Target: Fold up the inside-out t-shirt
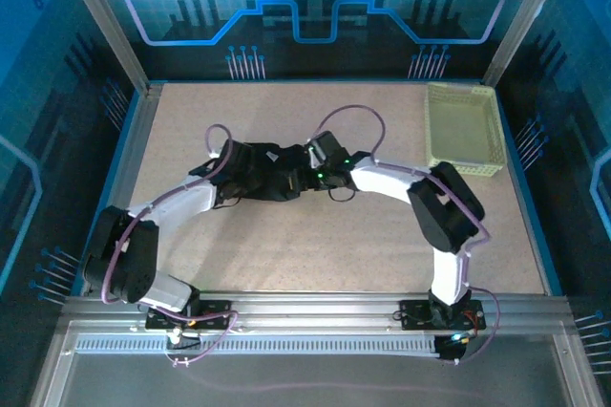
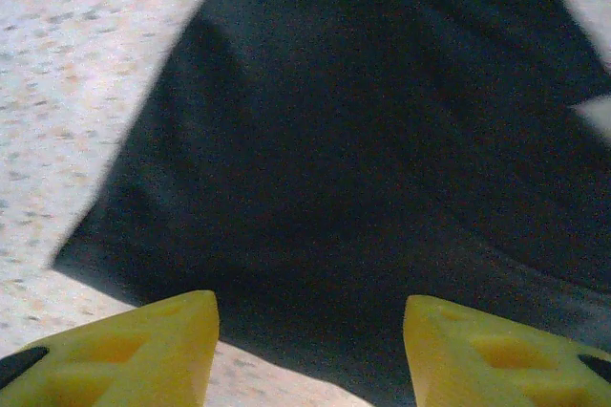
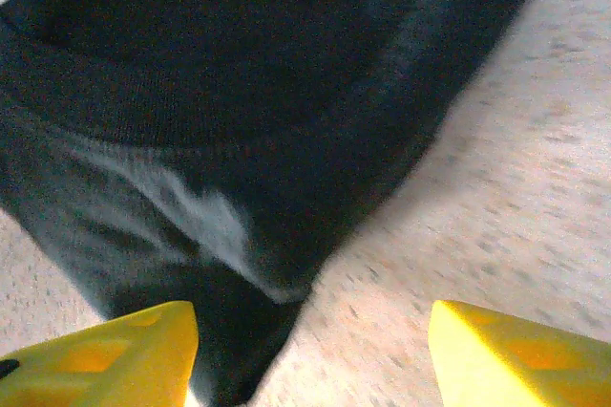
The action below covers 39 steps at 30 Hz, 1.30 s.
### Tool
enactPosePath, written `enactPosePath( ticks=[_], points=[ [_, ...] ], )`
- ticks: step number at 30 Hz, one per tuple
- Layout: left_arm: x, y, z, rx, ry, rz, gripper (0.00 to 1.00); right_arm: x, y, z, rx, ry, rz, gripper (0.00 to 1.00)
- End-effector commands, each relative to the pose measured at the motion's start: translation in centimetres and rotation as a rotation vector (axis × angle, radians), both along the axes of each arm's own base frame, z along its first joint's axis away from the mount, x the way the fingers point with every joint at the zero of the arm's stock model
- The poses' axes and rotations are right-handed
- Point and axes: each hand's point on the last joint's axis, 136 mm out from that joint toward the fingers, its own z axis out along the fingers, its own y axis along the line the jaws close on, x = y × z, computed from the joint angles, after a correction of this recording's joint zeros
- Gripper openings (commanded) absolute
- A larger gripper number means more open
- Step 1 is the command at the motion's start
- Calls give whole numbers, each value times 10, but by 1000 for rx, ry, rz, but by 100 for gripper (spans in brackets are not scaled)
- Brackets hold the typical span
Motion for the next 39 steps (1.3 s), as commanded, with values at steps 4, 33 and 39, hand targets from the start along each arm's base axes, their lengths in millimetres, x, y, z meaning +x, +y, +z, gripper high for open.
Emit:
enactPosePath(
  ticks=[4,33,39],
  points=[
    [-1,-47,-4,55,59,-124,60,-18,-56,35,-105,-100,-54,69],
    [131,129,-40,139,237,103,72,-100,-174,96,-104,-255,-237,73],
    [139,156,-13,157,127,102,87,-89,-222,111,-190,-345,-351,77]
  ],
)
